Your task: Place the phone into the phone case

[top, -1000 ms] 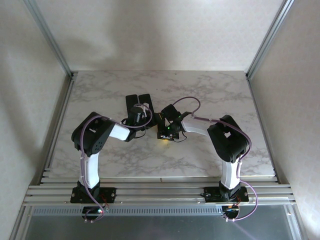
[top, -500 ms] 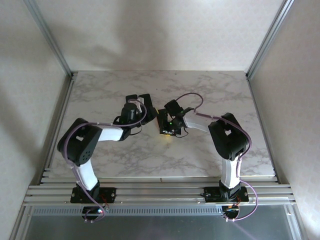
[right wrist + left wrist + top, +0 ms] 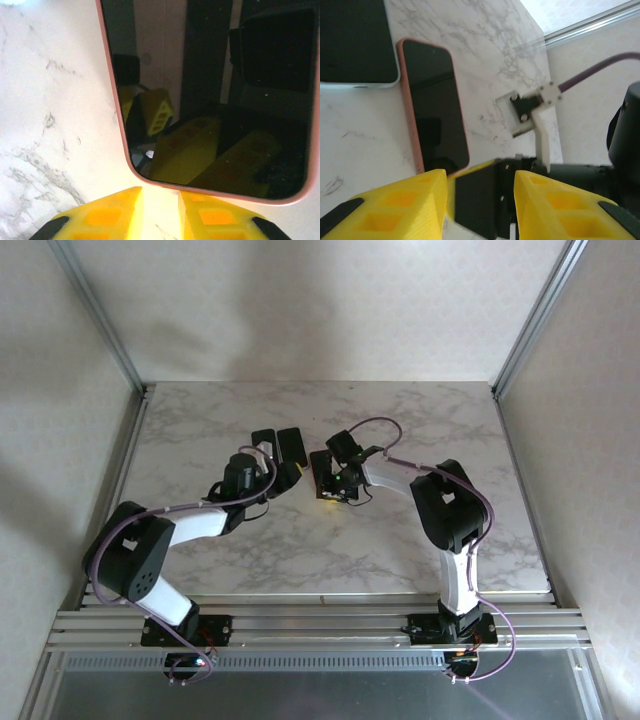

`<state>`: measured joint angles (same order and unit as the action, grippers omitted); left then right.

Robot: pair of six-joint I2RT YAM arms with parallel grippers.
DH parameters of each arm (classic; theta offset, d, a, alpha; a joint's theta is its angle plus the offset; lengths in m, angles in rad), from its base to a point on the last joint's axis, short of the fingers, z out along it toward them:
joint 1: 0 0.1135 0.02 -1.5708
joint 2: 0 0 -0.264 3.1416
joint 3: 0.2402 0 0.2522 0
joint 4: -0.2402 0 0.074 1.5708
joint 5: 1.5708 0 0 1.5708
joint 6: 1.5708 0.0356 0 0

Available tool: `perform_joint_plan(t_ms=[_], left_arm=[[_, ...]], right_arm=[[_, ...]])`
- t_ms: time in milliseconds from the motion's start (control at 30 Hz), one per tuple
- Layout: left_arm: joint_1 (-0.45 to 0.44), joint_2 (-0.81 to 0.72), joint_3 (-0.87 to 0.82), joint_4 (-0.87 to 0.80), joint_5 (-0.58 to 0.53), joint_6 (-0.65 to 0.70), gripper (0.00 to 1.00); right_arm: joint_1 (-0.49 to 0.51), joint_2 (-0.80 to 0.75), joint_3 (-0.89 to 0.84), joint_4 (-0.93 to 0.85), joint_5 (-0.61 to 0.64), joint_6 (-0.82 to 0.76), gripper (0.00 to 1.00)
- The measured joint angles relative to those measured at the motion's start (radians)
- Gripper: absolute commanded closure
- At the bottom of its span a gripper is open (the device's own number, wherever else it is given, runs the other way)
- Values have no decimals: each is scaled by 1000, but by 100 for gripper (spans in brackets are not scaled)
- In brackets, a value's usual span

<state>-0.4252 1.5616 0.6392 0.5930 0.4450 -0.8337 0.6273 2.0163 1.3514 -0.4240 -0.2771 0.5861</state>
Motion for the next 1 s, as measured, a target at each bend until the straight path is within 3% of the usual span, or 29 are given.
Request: perform_joint_plan(t_ms=[633,833,1000], left_arm=[[40,-86,-72,-35,-19,6,60],[48,-101,-89,-38,-21,11,60],[48,-101,-99,-37,-22,11,60]], right_arm=[[-49,128,210,-40,-10,-43,75],[-49,121,198,-32,-11,-44,75],[-49,30,70,-10,-14,-39,74]])
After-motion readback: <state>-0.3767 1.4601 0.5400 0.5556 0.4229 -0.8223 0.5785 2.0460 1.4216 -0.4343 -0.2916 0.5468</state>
